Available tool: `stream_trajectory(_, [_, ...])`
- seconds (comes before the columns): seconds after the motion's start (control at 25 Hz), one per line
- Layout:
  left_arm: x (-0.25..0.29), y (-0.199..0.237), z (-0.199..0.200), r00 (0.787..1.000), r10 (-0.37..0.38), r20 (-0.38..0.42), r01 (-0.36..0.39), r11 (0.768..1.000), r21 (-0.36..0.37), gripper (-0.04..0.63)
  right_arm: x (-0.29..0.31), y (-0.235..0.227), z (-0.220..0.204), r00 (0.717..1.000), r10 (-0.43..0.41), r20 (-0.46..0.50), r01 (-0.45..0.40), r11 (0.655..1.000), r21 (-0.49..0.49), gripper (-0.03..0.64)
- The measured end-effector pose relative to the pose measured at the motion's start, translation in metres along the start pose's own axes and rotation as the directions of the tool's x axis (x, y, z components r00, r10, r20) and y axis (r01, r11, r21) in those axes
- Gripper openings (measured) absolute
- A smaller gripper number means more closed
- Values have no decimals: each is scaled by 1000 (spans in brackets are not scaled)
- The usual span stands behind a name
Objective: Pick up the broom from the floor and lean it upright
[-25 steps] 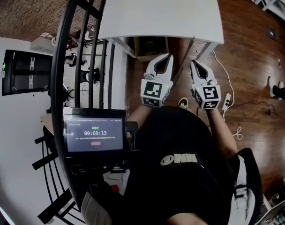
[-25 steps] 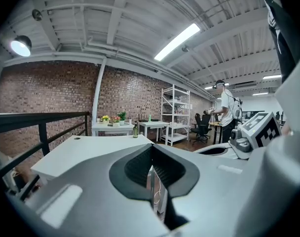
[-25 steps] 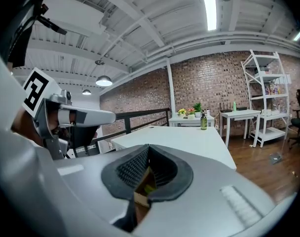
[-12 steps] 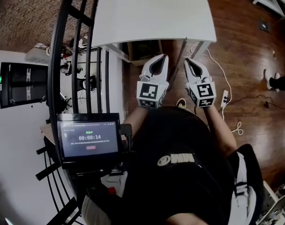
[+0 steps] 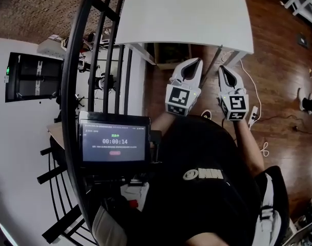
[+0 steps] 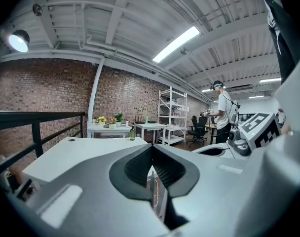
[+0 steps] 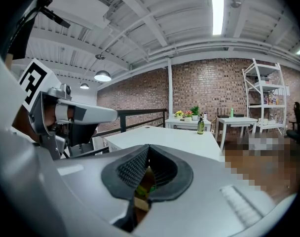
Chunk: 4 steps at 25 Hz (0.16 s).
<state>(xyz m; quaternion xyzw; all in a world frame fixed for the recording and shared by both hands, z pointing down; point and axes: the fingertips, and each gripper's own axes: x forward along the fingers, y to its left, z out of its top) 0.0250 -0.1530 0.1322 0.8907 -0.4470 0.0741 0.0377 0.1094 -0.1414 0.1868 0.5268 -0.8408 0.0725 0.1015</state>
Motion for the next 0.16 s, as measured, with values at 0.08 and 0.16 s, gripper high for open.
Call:
stream_trajectory(0.08, [-1, 2, 1, 1000, -3, 0, 3, 1000, -16, 15, 2, 3, 2, 1000, 2, 2, -2, 1000, -1, 5])
stream_trajectory(0.16, [0, 5, 1, 1000, -9, 10, 9, 999, -34, 15, 6, 5, 5, 1000, 2, 3, -2, 1000, -3, 5])
